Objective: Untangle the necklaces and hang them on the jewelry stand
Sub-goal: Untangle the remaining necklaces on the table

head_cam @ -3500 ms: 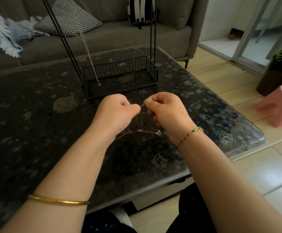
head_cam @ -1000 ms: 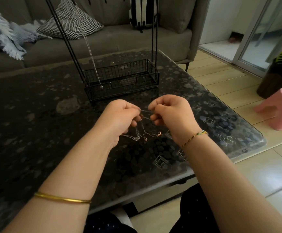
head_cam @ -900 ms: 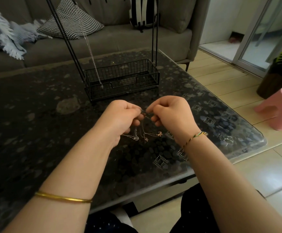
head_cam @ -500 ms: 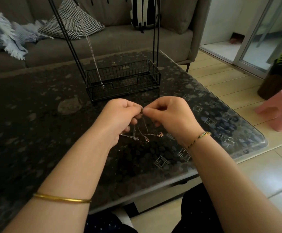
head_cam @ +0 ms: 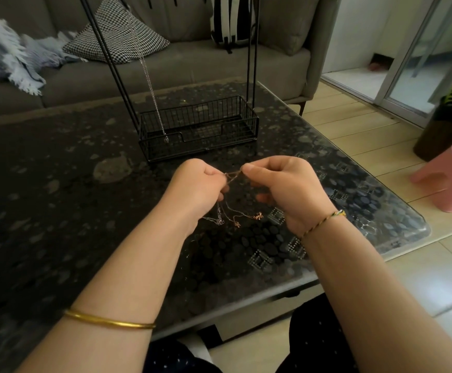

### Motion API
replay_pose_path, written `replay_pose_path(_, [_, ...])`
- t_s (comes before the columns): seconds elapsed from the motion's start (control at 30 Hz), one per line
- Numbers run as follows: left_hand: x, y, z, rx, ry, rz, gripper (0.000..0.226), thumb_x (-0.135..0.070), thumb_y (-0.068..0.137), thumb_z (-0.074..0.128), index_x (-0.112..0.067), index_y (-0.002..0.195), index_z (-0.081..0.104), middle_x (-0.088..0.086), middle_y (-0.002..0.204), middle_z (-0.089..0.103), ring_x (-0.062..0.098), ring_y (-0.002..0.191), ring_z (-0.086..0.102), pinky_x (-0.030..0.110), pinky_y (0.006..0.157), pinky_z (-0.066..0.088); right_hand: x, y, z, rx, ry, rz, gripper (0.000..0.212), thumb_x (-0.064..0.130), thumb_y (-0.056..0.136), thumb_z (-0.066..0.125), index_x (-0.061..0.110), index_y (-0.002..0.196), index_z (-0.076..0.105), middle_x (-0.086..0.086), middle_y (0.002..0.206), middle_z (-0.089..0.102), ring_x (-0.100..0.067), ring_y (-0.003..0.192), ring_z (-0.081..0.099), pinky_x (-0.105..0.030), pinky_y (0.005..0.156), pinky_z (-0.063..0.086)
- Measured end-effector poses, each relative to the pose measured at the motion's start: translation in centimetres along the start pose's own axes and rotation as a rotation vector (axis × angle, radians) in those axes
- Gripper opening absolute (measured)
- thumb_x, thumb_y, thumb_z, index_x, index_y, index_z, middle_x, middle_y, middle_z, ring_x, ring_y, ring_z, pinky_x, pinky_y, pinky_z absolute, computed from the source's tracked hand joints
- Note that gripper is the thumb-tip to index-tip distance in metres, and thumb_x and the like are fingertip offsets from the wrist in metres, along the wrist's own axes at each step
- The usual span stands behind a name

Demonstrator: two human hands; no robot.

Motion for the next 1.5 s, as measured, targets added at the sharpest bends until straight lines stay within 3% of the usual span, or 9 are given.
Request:
replay_pose_path(0.2, [-0.5, 0.0, -0.1, -0.025, 0.080, 0.053, 0.014, -0.011, 0.090, 0.054, -0.004, 0.086, 0.065, 0.005, 0.077, 0.059, 0.013, 0.065, 0.051, 0.024, 0.058, 0.041, -0.2, 0.0, -0.3, -0.035, 0.032, 0.018, 0.010, 0.015, 0.086, 0.068, 0.012, 0.077, 0.068, 0.002, 0.074, 0.063, -0.009, 0.073, 0.058, -0.019, 0.057, 0.049])
replay_pose_path(0.3, [-0.9, 0.1, -0.2, -0.049, 0.170, 0.110, 0.005, -0.012, 0.086, 0.059, -0.012, 0.083, 0.063, -0.002, 0.072, 0.057, 0.009, 0.063, 0.051, 0.023, 0.055, 0.035, 0.0, -0.1, -0.2, -0.038, 0.037, 0.000, 0.008, 0.014, 0.086, 0.068, 0.012, 0.078, 0.069, 0.001, 0.075, 0.064, -0.007, 0.072, 0.059, -0.017, 0.056, 0.049])
replay_pose_path(0.5, [-1.7, 0.1, 0.1, -0.063, 0.291, 0.226, 0.007, -0.016, 0.086, 0.062, -0.021, 0.081, 0.064, -0.007, 0.076, 0.057, 0.010, 0.071, 0.054, 0.028, 0.060, 0.041, 0.4, -0.1, -0.2, -0.062, 0.049, -0.055, 0.008, 0.007, 0.087, 0.065, 0.008, 0.080, 0.070, -0.005, 0.076, 0.066, -0.007, 0.065, 0.059, -0.017, 0.054, 0.049])
replay_pose_path(0.6, [-1.5, 0.1, 0.0, -0.054, 0.172, 0.195, 0.010, -0.015, 0.087, 0.059, -0.018, 0.083, 0.067, -0.005, 0.080, 0.063, 0.009, 0.077, 0.059, 0.025, 0.066, 0.046, 0.0, 0.1, 0.0, -0.022, 0.092, -0.011, 0.010, 0.005, 0.089, 0.062, 0.006, 0.082, 0.069, -0.007, 0.076, 0.066, -0.008, 0.063, 0.060, -0.019, 0.055, 0.051])
replay_pose_path(0.7, [0.1, 0.5, -0.1, -0.008, -0.093, -0.003, 0.015, -0.009, 0.084, 0.058, -0.018, 0.079, 0.069, -0.003, 0.083, 0.068, 0.014, 0.087, 0.062, 0.030, 0.077, 0.048, -0.6, 0.1, 0.7, 0.052, 0.111, 0.053, 0.012, 0.006, 0.091, 0.059, 0.006, 0.084, 0.069, -0.007, 0.075, 0.066, -0.009, 0.063, 0.060, -0.019, 0.056, 0.051])
replay_pose_path(0.8, [0.8, 0.5, 0.4, 0.050, -0.263, -0.132, 0.022, -0.003, 0.083, 0.054, -0.019, 0.077, 0.067, 0.000, 0.075, 0.066, 0.016, 0.080, 0.063, 0.032, 0.078, 0.048, -0.7, 0.1, 1.0, 0.072, 0.142, 0.066, 0.012, 0.006, 0.091, 0.058, 0.007, 0.085, 0.069, -0.006, 0.078, 0.066, -0.008, 0.064, 0.060, -0.019, 0.056, 0.050])
replay_pose_path(0.97, [1.0, 0.6, 0.9, 0.085, -0.261, -0.162, 0.024, -0.006, 0.083, 0.052, -0.019, 0.084, 0.072, -0.004, 0.062, 0.056, 0.012, 0.065, 0.054, 0.029, 0.072, 0.045, -0.6, 0.1, 0.9, 0.074, 0.156, 0.060, 0.013, 0.008, 0.092, 0.057, 0.008, 0.087, 0.070, -0.005, 0.079, 0.067, -0.008, 0.065, 0.059, -0.020, 0.058, 0.049])
replay_pose_path(1.13, [0.9, 0.8, 0.7, 0.090, -0.198, -0.080, 0.007, -0.019, 0.085, 0.064, -0.016, 0.084, 0.070, -0.005, 0.068, 0.057, 0.011, 0.070, 0.055, 0.029, 0.070, 0.045, -0.4, 0.1, 1.0, 0.083, 0.168, 0.041, 0.013, 0.009, 0.093, 0.057, 0.009, 0.088, 0.069, -0.003, 0.078, 0.067, -0.008, 0.064, 0.059, -0.019, 0.057, 0.049])
replay_pose_path(1.5, [0.9, 0.5, 1.6, 0.165, -0.307, -0.109, 0.012, -0.017, 0.088, 0.066, -0.018, 0.077, 0.070, -0.008, 0.061, 0.058, 0.008, 0.064, 0.051, 0.025, 0.063, 0.045, 0.3, 0.0, 1.4, 0.107, 0.170, -0.026, 0.015, 0.003, 0.093, 0.054, 0.008, 0.087, 0.067, -0.003, 0.070, 0.062, -0.004, 0.057, 0.057, -0.018, 0.057, 0.049])
Point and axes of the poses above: each hand's wrist, its own y-axis towards the middle knuckle, its own z-axis out of the palm, x = y × z, the point moved 9 cm from there along y, towards the middle knuckle
